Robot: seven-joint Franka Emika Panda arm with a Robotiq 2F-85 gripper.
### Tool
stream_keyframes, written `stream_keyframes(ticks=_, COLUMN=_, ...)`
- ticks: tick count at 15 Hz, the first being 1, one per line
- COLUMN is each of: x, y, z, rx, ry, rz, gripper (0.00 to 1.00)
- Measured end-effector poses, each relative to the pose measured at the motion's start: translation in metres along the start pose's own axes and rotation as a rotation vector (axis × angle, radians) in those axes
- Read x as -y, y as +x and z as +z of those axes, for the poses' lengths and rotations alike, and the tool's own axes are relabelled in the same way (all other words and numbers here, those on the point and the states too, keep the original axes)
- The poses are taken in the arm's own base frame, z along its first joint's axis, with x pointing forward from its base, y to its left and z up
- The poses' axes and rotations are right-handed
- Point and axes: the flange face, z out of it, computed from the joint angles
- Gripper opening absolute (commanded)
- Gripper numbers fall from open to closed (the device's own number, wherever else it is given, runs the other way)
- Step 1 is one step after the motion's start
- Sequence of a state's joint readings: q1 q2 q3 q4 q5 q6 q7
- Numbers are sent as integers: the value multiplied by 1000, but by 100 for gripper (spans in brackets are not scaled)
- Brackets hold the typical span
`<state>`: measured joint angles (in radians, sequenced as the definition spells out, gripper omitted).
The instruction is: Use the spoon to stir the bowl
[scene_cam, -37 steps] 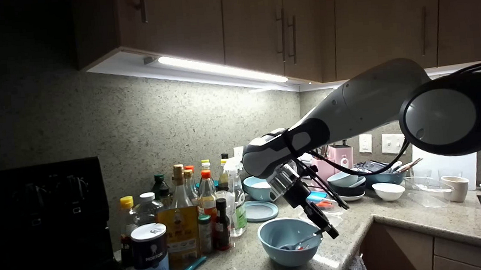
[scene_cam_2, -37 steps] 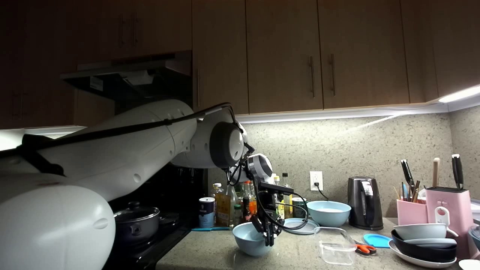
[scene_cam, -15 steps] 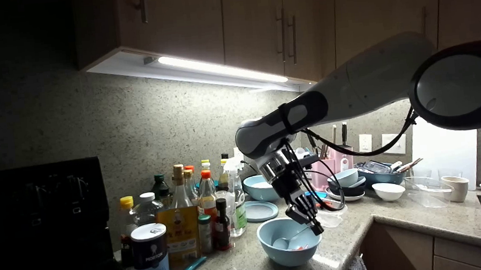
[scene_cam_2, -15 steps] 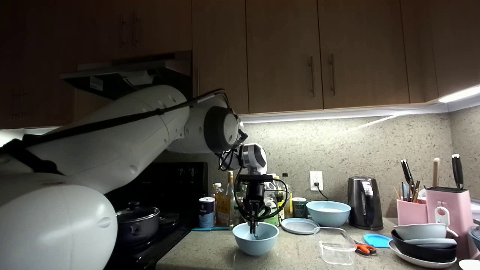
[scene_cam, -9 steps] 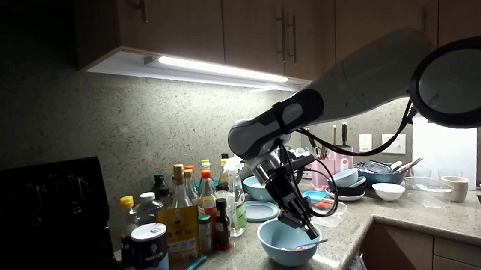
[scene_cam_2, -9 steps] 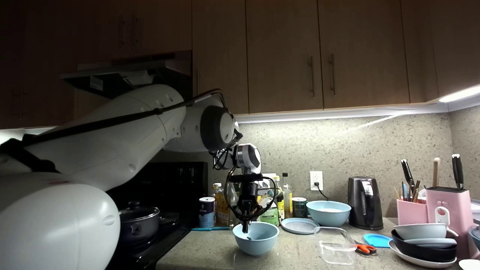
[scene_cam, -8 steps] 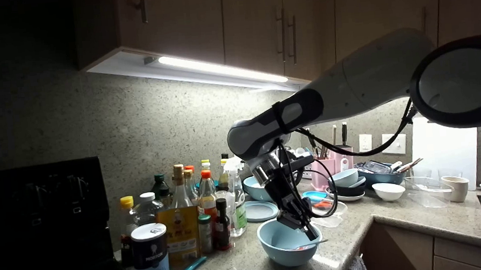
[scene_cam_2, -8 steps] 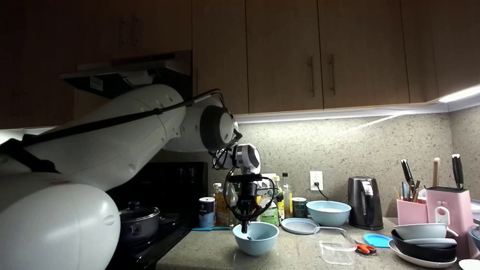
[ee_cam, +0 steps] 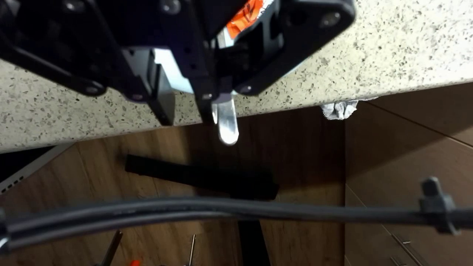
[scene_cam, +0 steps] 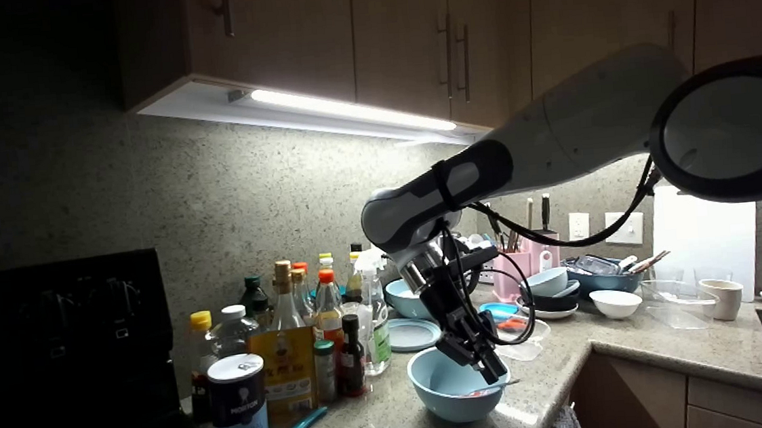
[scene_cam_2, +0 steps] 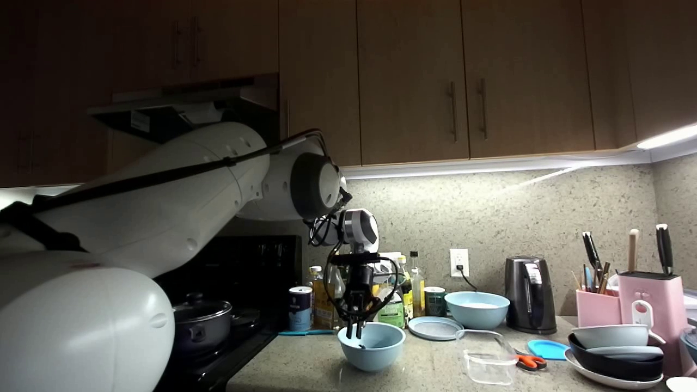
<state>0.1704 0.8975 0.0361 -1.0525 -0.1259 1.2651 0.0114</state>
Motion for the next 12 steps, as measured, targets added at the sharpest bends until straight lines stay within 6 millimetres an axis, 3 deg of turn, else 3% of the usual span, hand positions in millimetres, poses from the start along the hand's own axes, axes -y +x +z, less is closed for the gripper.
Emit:
stream_keyframes(ticks=6, x=-16, y=1, z=1, rx=-12, ry=10, rz=21, gripper=93)
stream_keyframes(ticks=7, x=-19, y=2, z=1, rx=-16, ry=17, rz=24, gripper=75)
stream_keyframes(ticks=11, x=-19, y=3, z=2, rx=-16, ry=16, rz=24, gripper=99)
stream_keyframes(ticks=12, x=-18, y=3, z=2, rx=-16, ry=15, rz=23, gripper=99)
